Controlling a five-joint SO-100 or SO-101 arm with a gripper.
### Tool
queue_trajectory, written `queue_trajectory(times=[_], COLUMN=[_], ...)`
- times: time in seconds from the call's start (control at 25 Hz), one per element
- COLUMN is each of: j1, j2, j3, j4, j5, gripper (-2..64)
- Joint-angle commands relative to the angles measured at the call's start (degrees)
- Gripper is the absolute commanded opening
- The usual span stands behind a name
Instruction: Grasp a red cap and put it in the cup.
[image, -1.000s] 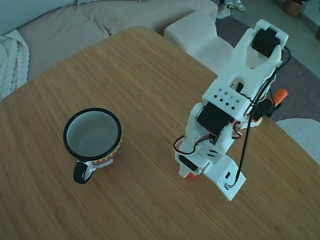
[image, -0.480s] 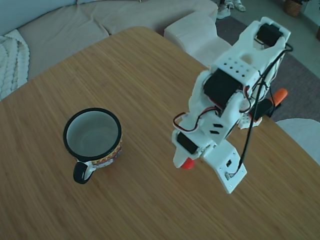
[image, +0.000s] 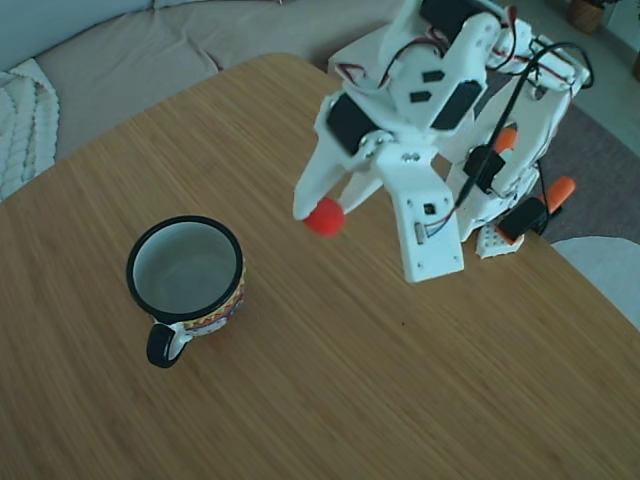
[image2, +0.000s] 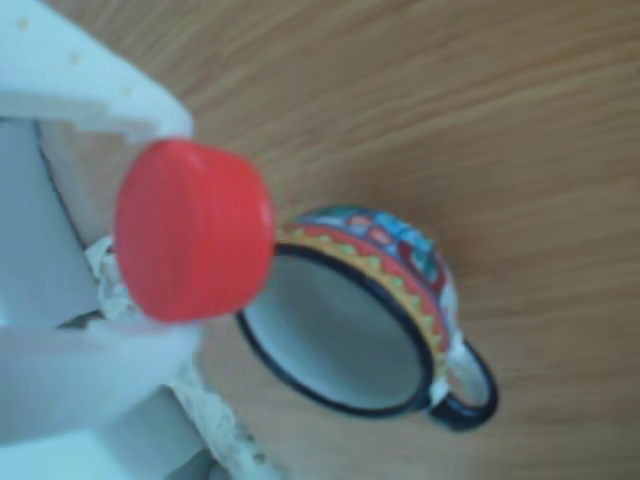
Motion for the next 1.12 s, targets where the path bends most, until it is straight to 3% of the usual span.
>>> queue_trajectory(times=[0.0, 0.2, 0.6, 1.08], j1=[2.72, 7.29, 11.25, 8.96], j2=[1.85, -3.43, -20.65, -39.73], j3=[-6.33, -12.22, -33.31, -42.71], j4=[0.18, -0.62, 0.09, 1.32], j5=[-2.20, -4.13, -4.13, -4.31], gripper=[-0.5, -0.5, -0.6, -0.7])
